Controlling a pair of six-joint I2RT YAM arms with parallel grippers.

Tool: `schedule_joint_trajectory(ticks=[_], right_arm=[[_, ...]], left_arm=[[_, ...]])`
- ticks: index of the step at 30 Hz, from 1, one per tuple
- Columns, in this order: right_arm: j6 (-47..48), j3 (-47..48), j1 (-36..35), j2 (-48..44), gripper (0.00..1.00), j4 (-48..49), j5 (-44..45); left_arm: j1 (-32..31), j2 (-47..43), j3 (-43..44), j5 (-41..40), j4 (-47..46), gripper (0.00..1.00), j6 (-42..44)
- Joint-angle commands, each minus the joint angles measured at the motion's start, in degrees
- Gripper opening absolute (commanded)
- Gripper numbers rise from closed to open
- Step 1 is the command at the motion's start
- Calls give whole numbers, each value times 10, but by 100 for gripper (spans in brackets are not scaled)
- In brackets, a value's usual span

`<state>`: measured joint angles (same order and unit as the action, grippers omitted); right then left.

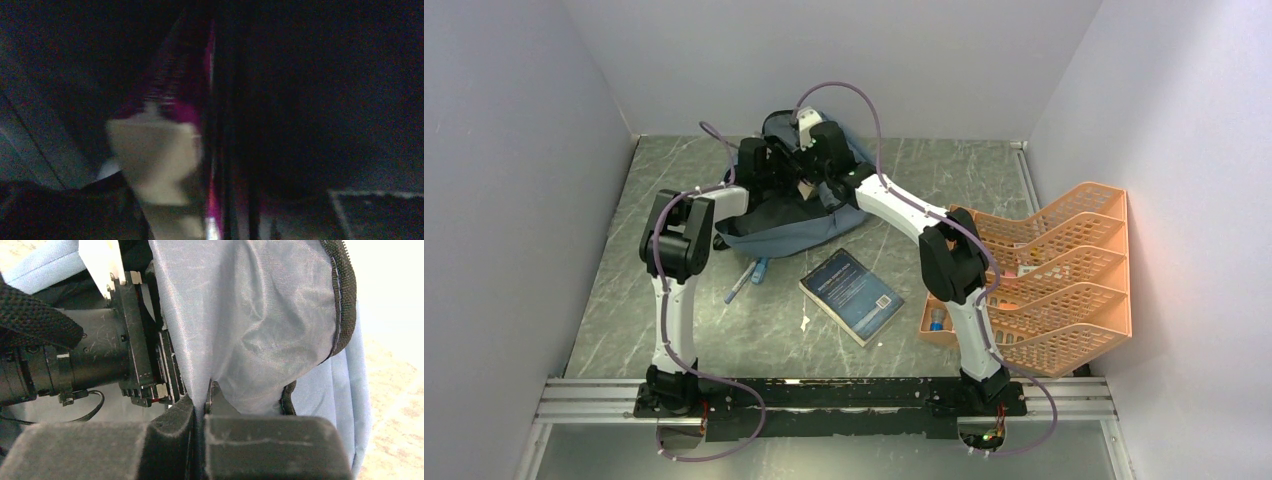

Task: Pack the student bag
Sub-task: Place the book in the student bag.

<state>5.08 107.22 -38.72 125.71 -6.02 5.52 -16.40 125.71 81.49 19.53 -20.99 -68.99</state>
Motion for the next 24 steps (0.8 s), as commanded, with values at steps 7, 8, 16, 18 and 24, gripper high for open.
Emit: schedule_joint_trajectory(ticks=[7, 8, 16, 18, 24], right_arm=[[-13, -10, -1, -32, 0, 38, -17], [-12, -11, 0, -32, 0, 39, -16], [-7, -17, 4, -32, 0, 41, -8], [-5, -17, 6, -32, 0, 40, -6], [-2, -22, 10, -33, 0, 42, 3]], left_arm=[[-6, -8, 52, -9, 49, 79, 57], [-5, -11, 51, -10, 55, 80, 60], [6, -54, 26, -27, 122, 80, 86], [10, -66, 19, -30, 139, 80, 93], [23, -101, -7, -28, 181, 81, 114]])
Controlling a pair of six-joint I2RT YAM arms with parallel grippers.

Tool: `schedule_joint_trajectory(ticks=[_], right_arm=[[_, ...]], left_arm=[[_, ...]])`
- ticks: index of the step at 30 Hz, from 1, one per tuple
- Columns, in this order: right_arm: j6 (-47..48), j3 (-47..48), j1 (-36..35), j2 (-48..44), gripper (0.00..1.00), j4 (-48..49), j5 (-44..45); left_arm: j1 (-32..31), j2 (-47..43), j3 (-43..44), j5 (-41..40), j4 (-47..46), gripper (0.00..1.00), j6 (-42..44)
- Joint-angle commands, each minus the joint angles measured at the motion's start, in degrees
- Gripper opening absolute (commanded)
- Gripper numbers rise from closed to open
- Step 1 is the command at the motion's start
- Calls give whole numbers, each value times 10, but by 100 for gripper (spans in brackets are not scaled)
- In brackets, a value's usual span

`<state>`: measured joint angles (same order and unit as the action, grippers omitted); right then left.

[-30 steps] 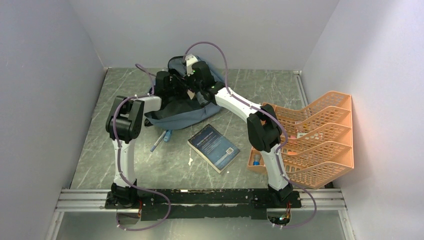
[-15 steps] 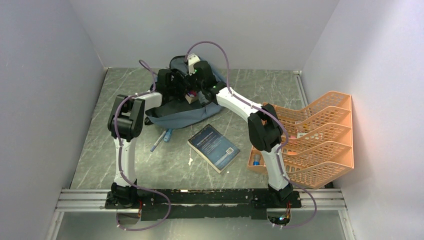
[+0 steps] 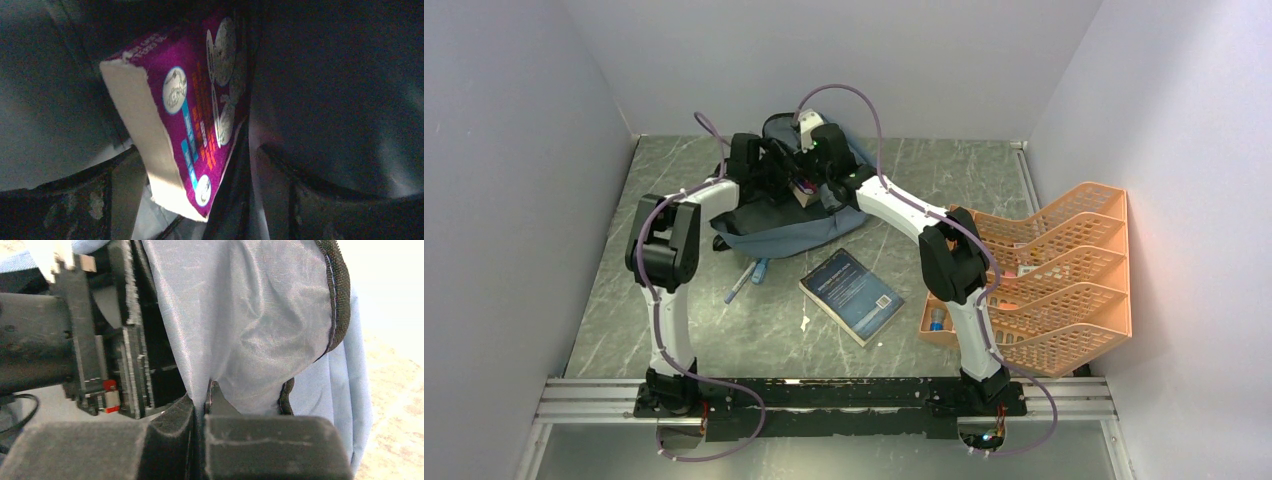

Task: Pack the student bag
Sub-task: Place the book in the student bag.

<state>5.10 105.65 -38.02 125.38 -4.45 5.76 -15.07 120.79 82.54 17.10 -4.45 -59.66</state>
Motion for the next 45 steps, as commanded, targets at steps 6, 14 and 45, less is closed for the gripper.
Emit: schedule_joint_trajectory(ticks=[6, 14, 45], right_arm=[[-4, -4, 8, -27, 0, 27, 3], [-2, -3, 8, -20, 0, 17, -4], [-214, -409, 11, -355, 63, -103, 1]], left_arm=[[22, -87, -66, 4, 24, 82, 37], [30, -180, -123, -14, 73, 81, 86], [-86, -633, -411, -133, 233, 81, 239]])
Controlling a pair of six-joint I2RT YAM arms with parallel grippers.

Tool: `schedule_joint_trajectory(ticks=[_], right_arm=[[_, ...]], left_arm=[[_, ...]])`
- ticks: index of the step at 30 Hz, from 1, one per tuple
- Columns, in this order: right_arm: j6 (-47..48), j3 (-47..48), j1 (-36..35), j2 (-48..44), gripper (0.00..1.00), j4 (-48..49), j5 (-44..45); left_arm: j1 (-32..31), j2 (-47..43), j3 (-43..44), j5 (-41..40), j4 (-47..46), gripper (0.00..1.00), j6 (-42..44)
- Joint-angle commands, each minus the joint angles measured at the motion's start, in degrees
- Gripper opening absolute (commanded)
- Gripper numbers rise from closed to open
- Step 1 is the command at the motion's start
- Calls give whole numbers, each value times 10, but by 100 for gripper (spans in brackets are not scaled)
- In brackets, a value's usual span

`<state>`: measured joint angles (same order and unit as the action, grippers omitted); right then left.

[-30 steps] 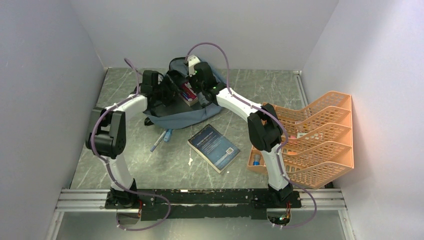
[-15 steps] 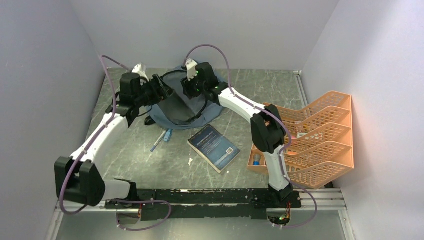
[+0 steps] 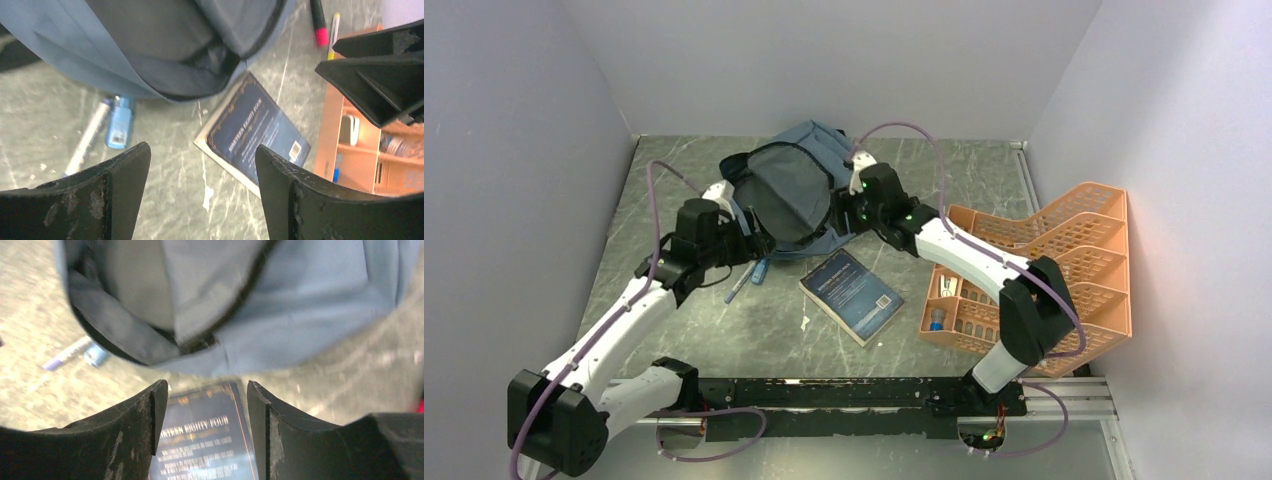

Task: Pack the student bag
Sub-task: Place the book in the student bag.

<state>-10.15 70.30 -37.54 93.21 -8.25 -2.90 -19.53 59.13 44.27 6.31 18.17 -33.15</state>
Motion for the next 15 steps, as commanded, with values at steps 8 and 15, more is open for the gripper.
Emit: schedule_joint_trajectory(ticks=[8, 15], right_arm=[[-86, -177, 53, -80, 75, -98, 24], [-72, -218, 92, -72, 79, -74, -102]], left_arm=[[-134, -18, -89, -62, -32, 82, -118], [-186, 37, -108, -62, -79, 83, -160]])
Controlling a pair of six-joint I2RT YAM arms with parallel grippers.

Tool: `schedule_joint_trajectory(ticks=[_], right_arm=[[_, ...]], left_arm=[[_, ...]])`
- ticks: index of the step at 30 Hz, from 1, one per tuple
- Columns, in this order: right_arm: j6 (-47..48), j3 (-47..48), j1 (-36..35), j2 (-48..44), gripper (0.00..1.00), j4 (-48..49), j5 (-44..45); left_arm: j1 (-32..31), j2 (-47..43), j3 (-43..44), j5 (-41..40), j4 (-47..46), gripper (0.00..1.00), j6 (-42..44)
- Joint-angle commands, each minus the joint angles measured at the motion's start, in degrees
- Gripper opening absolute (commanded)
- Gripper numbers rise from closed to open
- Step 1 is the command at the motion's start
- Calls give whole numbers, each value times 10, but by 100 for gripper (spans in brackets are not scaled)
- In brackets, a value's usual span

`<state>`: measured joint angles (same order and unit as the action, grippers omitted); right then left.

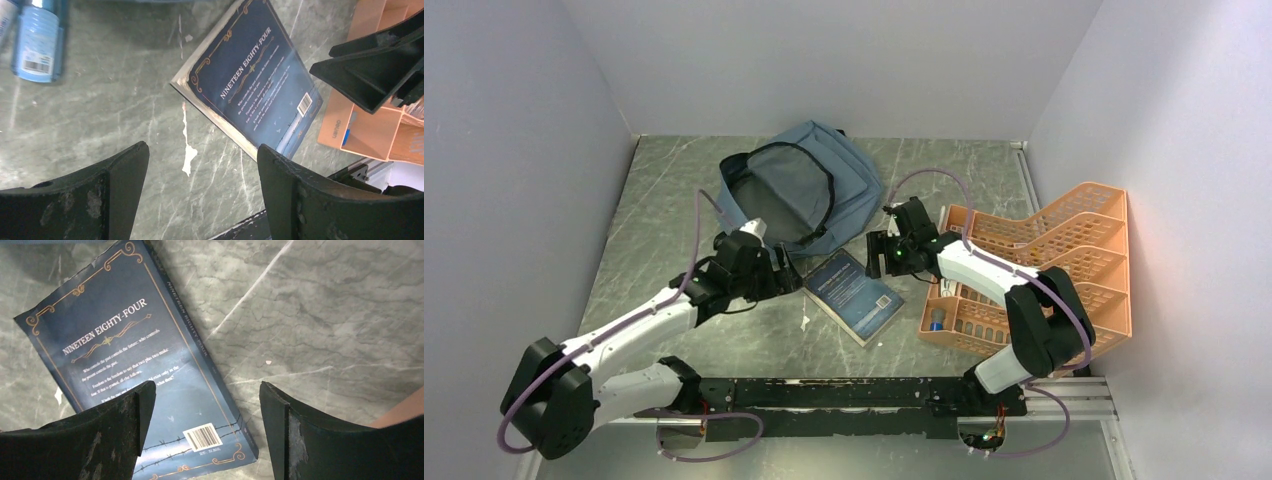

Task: Pack the student bag
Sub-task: Place the book in the student bag, then pick up the book from the center of the board.

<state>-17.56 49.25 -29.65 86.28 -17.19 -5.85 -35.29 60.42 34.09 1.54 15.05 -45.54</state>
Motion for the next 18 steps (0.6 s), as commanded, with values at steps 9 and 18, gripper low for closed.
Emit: schedule_joint_trajectory(ticks=[9, 18], right_arm=[[25, -21, 35, 31, 79, 3, -129], [5, -61, 36, 32, 79, 27, -185]], left_arm=[[-68, 78, -23, -15, -80, 83, -67], [-96, 110, -35, -15, -111, 82, -90]])
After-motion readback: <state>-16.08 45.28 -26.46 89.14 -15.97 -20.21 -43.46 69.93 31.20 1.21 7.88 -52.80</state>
